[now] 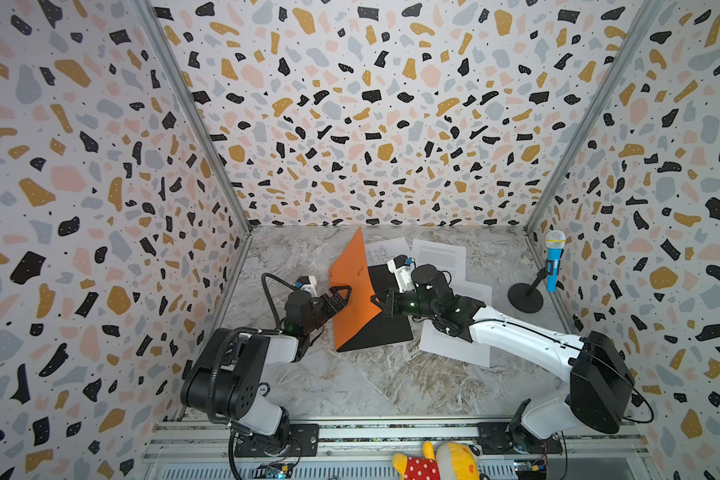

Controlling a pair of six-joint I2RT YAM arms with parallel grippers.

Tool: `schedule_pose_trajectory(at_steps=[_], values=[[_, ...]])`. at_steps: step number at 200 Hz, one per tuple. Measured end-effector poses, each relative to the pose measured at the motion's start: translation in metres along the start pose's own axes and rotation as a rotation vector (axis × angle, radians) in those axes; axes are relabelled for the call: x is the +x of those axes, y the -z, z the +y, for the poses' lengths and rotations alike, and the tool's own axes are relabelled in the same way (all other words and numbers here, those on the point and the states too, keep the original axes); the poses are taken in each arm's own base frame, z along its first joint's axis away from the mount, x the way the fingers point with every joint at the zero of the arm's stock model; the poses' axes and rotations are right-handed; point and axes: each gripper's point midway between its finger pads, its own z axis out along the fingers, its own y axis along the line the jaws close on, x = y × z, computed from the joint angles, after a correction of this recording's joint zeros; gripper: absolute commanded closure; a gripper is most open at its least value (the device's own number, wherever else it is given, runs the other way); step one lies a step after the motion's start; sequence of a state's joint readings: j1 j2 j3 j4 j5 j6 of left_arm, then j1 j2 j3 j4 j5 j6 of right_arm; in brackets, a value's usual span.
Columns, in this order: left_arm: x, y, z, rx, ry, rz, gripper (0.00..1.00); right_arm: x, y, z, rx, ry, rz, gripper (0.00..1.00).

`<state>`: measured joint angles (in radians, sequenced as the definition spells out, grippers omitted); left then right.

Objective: Put the files into the folder
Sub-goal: 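Push the orange cover farther open with the right gripper, then release it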

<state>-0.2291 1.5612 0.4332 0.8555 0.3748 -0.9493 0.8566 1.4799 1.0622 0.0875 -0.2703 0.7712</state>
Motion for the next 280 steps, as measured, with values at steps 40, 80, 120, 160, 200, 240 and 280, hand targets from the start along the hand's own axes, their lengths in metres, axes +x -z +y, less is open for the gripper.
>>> schedule_pose_trajectory(at_steps=[40,80,120,160,200,240,280], values=[[0.002,-0.007,-0.008,0.035,0.013,0.008,0.01,-0.001,0.005,-0.003,0.023,0.002,-0.013,1.0],[0.0,-0.008,-0.015,0.06,0.016,0.011,0.0,-0.001,0.004,-0.001,0.012,0.002,-0.008,0.93],[-0.005,-0.011,-0.029,0.09,-0.007,0.023,0.01,0.001,-0.007,0.017,-0.056,0.008,0.014,0.61],[-0.001,-0.004,-0.032,0.068,-0.039,0.045,0.0,0.002,-0.012,0.043,-0.127,0.038,0.023,0.54],[-0.013,0.004,-0.034,0.055,-0.039,0.022,0.01,-0.01,-0.019,0.058,-0.162,0.058,0.011,0.52],[-0.042,0.028,-0.027,0.01,-0.06,-0.047,0.01,-0.011,-0.04,0.053,-0.148,0.081,0.027,0.48],[-0.069,0.055,-0.008,-0.112,-0.069,-0.112,0.01,-0.016,-0.067,0.056,-0.165,0.101,0.047,0.44]])
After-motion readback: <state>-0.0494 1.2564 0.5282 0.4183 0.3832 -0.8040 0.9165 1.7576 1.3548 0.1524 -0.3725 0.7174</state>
